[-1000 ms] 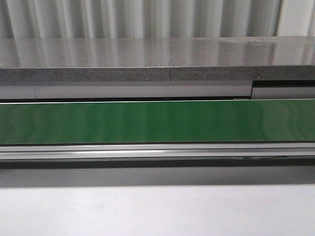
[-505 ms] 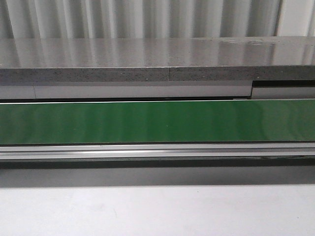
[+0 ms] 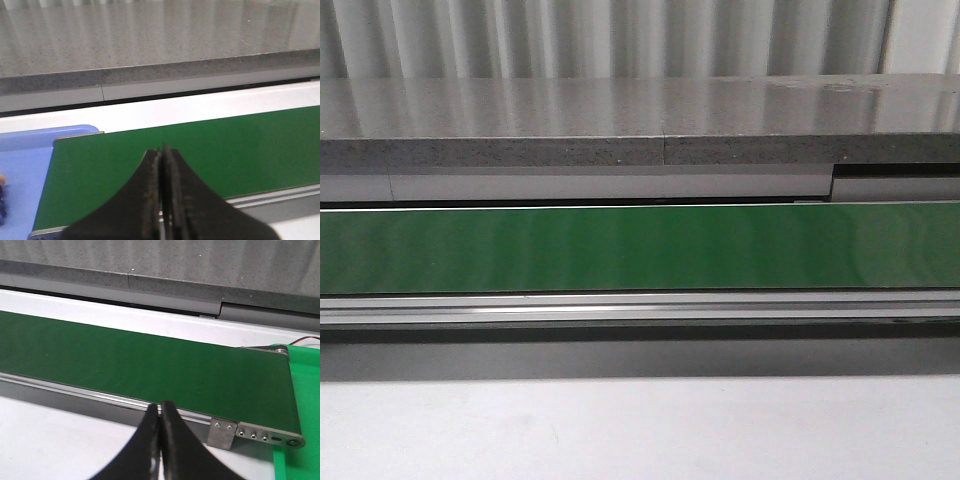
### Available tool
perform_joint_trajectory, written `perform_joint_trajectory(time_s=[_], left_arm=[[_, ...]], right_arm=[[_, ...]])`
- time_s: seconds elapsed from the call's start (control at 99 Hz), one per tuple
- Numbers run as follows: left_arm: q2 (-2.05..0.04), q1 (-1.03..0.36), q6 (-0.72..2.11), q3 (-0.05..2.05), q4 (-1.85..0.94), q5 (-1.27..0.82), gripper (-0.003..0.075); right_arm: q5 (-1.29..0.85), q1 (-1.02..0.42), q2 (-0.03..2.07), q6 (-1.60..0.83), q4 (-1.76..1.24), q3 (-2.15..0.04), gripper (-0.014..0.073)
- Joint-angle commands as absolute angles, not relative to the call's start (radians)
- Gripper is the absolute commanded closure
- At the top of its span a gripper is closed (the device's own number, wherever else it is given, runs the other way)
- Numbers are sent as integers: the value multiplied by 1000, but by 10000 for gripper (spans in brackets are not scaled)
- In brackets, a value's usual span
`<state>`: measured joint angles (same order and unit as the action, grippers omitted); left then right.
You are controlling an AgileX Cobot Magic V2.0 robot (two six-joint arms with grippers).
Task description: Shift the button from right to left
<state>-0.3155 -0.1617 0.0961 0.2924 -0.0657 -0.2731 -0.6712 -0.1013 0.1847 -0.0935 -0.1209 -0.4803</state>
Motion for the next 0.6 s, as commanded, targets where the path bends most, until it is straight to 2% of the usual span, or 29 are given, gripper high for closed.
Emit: perform_joint_trajectory(time_s=[0.0,0.242,0.475,0.586], left_arm=[[-278,-137,72,266,-55,-137,740],[-126,-82,72,117,-34,-28,740],[46,-82,72,-27,-34,-35,740],[35,-82,72,-23,-32,-80,740]], right_arm=[[-593,-103,193,-98,-128,-504,659],[-593,-103,193,-98,-128,-504,659],[-593,-103,193,-98,-128,-504,659],[-594,-103,192,-98,-128,-504,659]])
